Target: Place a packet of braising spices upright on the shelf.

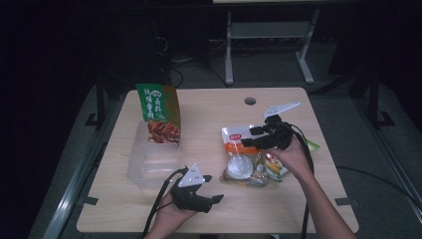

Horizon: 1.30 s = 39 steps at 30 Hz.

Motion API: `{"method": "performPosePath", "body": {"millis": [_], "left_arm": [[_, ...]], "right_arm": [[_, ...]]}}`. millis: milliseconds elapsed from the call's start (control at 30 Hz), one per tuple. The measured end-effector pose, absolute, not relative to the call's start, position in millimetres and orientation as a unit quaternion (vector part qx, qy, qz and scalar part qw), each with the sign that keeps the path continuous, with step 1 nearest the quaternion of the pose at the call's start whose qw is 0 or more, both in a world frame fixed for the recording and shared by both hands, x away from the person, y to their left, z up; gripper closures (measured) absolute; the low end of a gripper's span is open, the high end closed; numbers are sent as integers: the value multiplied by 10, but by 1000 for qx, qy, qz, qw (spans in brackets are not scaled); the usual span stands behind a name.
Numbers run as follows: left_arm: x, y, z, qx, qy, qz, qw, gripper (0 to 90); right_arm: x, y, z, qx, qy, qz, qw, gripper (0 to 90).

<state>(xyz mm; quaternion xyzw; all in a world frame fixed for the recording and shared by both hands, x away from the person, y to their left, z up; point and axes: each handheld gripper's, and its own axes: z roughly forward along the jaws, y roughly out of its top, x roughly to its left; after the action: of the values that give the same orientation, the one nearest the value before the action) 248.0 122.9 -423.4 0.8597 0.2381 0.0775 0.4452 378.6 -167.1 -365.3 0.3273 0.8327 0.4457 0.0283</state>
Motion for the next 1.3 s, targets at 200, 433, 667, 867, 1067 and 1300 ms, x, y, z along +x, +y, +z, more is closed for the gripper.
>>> {"method": "performPosePath", "body": {"millis": [200,433,667,867,1067,1300], "left_arm": [[2565,1125,-4246,862,237,77,442,282],[2681,1003,-4271,864,239,75,436,283],[2752,891,-4298,862,245,72,438,283],[2818,851,-4316,864,246,71,434,283],[2901,810,-4371,864,258,66,428,283],[2973,759,-4391,862,267,66,426,281]], "right_arm": [[3753,-1808,-3726,341,830,440,30,339],[3738,-1930,-3813,362,831,421,34,332],[3715,-2072,-3912,380,833,399,40,327],[3753,-2173,-4026,403,831,383,35,328],[3859,-2141,-4170,417,828,376,20,359],[3939,-2118,-4189,430,815,388,22,468]]}}
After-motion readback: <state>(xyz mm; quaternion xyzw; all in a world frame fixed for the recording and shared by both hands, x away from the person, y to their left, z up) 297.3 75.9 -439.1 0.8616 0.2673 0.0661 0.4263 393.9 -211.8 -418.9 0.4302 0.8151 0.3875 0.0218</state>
